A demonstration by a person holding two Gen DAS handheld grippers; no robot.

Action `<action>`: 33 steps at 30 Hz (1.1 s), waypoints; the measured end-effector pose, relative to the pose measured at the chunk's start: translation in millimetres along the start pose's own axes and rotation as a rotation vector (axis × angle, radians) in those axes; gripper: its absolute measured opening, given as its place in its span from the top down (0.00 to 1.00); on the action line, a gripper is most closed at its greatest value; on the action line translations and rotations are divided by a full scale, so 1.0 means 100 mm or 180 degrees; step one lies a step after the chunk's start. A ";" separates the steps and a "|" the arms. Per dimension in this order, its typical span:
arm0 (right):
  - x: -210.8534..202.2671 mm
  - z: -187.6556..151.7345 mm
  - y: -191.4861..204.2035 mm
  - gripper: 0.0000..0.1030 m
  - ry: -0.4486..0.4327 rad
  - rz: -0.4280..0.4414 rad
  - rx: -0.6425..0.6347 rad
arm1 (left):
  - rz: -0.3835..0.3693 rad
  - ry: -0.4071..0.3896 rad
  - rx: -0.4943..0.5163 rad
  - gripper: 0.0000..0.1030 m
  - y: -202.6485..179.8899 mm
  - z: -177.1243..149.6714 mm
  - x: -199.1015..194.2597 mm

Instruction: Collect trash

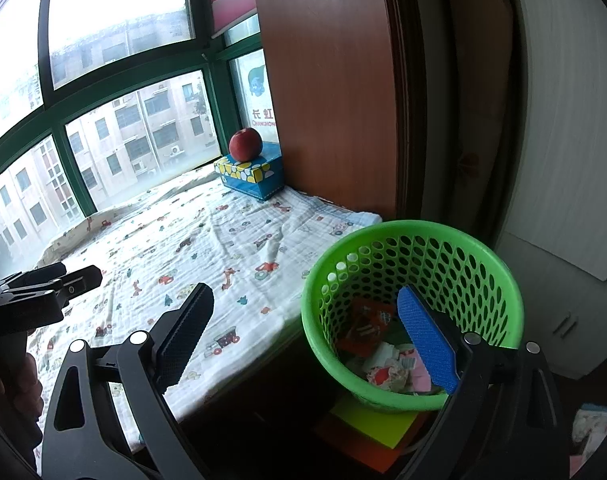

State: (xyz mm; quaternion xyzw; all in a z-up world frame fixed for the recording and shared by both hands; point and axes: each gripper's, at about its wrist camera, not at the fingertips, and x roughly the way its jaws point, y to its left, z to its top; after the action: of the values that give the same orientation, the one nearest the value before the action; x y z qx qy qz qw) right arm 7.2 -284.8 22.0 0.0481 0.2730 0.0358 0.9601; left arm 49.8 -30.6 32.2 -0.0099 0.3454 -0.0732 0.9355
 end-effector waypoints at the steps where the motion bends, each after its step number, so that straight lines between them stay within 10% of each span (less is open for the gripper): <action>1: 0.00 0.00 0.00 0.10 -0.0003 0.0000 -0.0001 | 0.0001 -0.0001 -0.0005 0.07 0.00 0.00 0.00; 33: 0.00 0.00 0.06 0.10 -0.0004 0.0009 0.0005 | 0.0062 0.0017 -0.0067 0.07 0.09 -0.02 0.01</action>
State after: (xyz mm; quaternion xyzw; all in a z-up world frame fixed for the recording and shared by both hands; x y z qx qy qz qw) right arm 7.0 -278.7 22.9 0.0492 0.2724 0.0369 0.9602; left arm 49.9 -21.8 29.4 -0.0162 0.3487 -0.0604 0.9351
